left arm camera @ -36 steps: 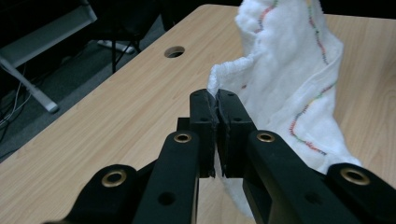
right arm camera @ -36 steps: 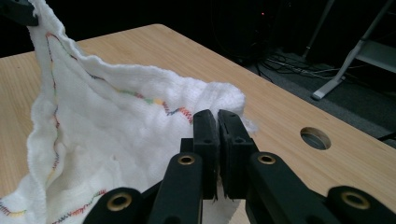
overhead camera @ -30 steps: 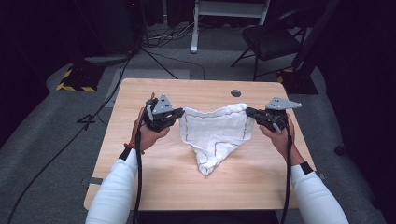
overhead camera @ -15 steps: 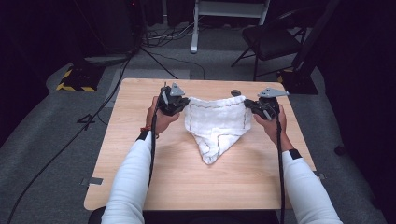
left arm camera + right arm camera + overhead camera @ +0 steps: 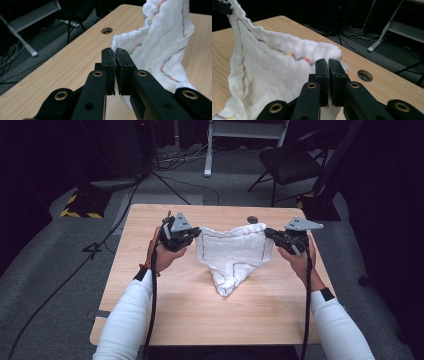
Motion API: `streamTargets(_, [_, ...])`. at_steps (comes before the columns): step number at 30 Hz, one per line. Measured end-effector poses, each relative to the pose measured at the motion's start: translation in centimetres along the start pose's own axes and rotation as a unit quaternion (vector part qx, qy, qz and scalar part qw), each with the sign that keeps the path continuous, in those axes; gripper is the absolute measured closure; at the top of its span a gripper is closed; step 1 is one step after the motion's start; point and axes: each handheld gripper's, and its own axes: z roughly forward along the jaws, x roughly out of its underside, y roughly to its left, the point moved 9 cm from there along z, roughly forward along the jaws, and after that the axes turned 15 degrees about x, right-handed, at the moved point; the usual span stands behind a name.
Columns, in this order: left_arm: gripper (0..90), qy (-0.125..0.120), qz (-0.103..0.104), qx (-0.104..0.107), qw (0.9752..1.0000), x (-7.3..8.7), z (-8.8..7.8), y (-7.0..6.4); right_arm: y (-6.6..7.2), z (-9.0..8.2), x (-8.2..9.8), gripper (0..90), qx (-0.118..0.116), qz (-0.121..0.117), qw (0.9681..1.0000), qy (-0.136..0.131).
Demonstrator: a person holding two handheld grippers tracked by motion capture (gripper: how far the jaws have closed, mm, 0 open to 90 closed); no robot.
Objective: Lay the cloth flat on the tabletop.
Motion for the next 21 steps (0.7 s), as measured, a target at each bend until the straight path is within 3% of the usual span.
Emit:
streamTargets(4, [84.8, 0.016, -0.002, -0.010, 0.9998, 0.5, 0.5, 0.3, 0.1, 0.1, 0.1, 86.9, 0.007, -0.007, 0.9999, 0.005])
streamTargets(9, [82.3, 0.048, -0.021, -0.031, 0.9981, 1.7, 3.4, 2.7, -0.6, 3.2, 1.5, 86.3, 0.027, -0.011, 0.9990, 0.035])
streamTargets(10, [78.1, 0.051, -0.031, -0.039, 0.9974, 1.9, 3.9, 3.3, -0.9, 4.1, 1.9, 84.8, 0.036, -0.015, 0.9983, 0.043])
streamTargets(11, [73.1, 0.058, -0.057, -0.048, 0.9955, 2.4, 4.7, 4.2, -1.0, 4.8, 2.3, 83.1, 0.041, -0.012, 0.9978, 0.052])
streamTargets(13, [64.2, 0.066, -0.077, -0.060, 0.9931, 3.1, 5.6, 5.1, -1.4, 6.3, 3.2, 79.4, 0.047, 0.005, 0.9964, 0.070])
streamTargets(16, [48.7, 0.071, -0.102, -0.044, 0.9913, 4.0, 7.1, 4.9, -1.5, 7.5, 4.4, 76.5, 0.052, 0.017, 0.9946, 0.088])
streamTargets(18, [41.1, 0.075, -0.095, -0.028, 0.9923, 4.3, 7.8, 3.9, -0.9, 7.7, 5.0, 75.6, 0.034, 0.018, 0.9948, 0.094])
streamTargets(21, [35.4, 0.082, -0.084, 0.006, 0.9930, 4.6, 8.5, 2.1, 0.4, 7.7, 6.1, 73.1, 0.011, -0.005, 0.9939, 0.110])
